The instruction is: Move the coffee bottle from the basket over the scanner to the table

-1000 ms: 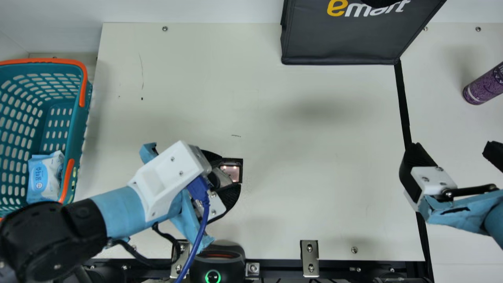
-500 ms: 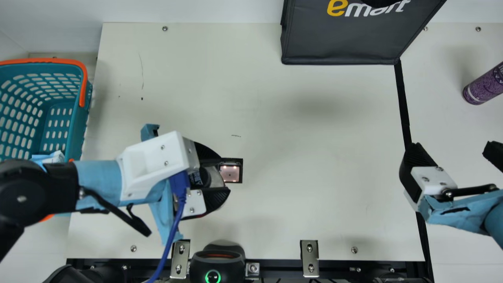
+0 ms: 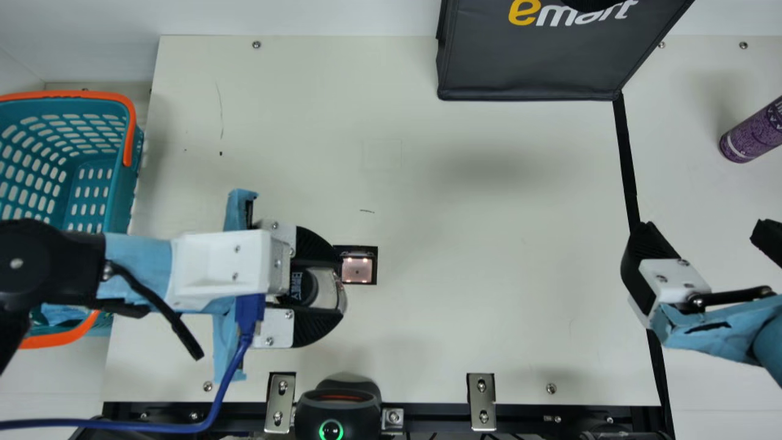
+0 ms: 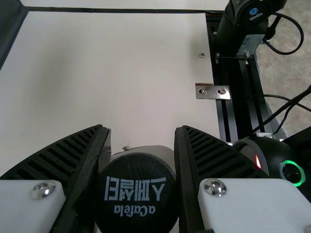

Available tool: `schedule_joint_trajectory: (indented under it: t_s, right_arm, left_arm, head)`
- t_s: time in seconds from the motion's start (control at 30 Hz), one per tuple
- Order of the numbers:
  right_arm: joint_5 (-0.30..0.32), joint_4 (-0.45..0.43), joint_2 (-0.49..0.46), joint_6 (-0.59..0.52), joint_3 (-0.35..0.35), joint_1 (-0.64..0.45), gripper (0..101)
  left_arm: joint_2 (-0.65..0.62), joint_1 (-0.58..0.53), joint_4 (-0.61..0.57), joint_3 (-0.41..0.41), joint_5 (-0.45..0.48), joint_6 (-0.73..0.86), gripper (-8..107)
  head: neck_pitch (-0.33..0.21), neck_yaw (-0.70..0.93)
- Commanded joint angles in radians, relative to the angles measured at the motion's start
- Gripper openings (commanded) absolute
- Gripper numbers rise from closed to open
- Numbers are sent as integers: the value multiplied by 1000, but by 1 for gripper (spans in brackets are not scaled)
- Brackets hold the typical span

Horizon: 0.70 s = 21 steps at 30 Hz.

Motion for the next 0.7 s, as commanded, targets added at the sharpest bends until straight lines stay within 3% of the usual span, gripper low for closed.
schedule_joint_trajectory:
  t_s: [0.0,0.17,0.67]
  right_arm:
    - [0,0,0,0,0,0,95]
    - [1,0,0,0,0,0,95]
    - [1,0,0,0,0,0,95]
  left_arm:
    - [0,8,-5,-5,0,5,-8]
    - [19,-23,-23,-11,-69,-18,-8]
    - [221,-294,-31,-80,-501,-234,-8]
  head:
    - [-30,2]
    - [-30,2]
    - [-30,2]
